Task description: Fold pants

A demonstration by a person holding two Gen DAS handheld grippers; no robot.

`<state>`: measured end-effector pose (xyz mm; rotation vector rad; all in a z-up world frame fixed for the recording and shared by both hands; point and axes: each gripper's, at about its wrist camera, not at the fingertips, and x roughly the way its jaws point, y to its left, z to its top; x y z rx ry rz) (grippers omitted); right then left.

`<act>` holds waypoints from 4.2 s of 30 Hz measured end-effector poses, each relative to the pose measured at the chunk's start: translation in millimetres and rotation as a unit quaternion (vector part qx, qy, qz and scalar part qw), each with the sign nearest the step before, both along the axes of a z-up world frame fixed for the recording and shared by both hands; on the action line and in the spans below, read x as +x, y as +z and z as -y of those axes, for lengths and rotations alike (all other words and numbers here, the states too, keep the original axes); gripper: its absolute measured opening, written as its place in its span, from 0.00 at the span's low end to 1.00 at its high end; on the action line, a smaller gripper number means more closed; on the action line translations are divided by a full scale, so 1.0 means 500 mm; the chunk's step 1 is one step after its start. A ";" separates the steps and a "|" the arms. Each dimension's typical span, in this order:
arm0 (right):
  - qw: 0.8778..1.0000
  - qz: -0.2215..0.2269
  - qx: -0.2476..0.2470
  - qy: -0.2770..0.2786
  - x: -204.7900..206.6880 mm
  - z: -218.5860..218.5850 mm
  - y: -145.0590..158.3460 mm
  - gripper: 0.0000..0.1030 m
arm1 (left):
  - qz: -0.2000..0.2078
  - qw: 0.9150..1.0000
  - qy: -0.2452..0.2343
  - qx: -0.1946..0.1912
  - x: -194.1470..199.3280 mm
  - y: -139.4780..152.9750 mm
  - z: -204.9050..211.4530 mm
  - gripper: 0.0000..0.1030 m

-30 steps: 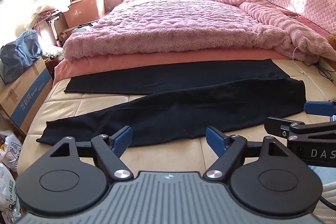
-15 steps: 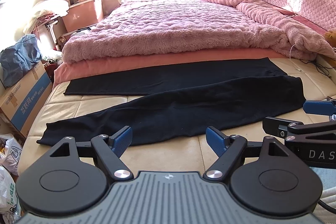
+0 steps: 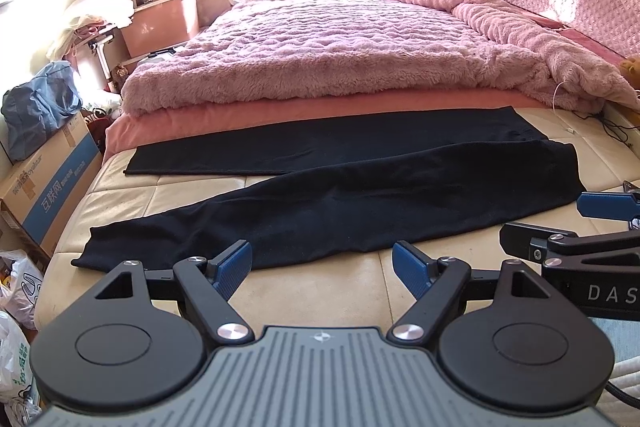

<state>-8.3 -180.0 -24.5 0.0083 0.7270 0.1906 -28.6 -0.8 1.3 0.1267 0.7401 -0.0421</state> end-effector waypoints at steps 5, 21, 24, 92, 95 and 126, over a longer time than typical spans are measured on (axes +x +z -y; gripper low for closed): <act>1.000 -0.001 0.000 0.000 0.001 0.002 0.003 0.80 | -0.001 1.000 0.000 0.000 0.004 0.001 0.002 0.91; 1.000 -0.002 0.000 0.001 0.001 -0.001 0.005 0.80 | -0.002 1.000 0.001 0.000 0.004 -0.001 0.004 0.91; 1.000 -0.002 0.000 0.002 0.000 -0.001 0.005 0.80 | -0.002 1.000 0.002 0.000 0.004 -0.001 0.004 0.91; 0.983 -0.003 -0.172 0.064 0.416 0.340 -0.158 0.26 | -0.171 0.901 -0.206 0.340 0.241 -0.257 -0.423 0.60; 0.977 -0.032 -0.199 0.066 0.428 0.349 -0.192 0.25 | -0.205 0.871 -0.221 0.387 0.252 -0.318 -0.447 0.58; 0.828 -0.114 -0.450 0.316 0.372 0.383 -0.373 0.25 | -0.097 0.956 0.081 0.266 0.345 -0.196 -0.418 0.01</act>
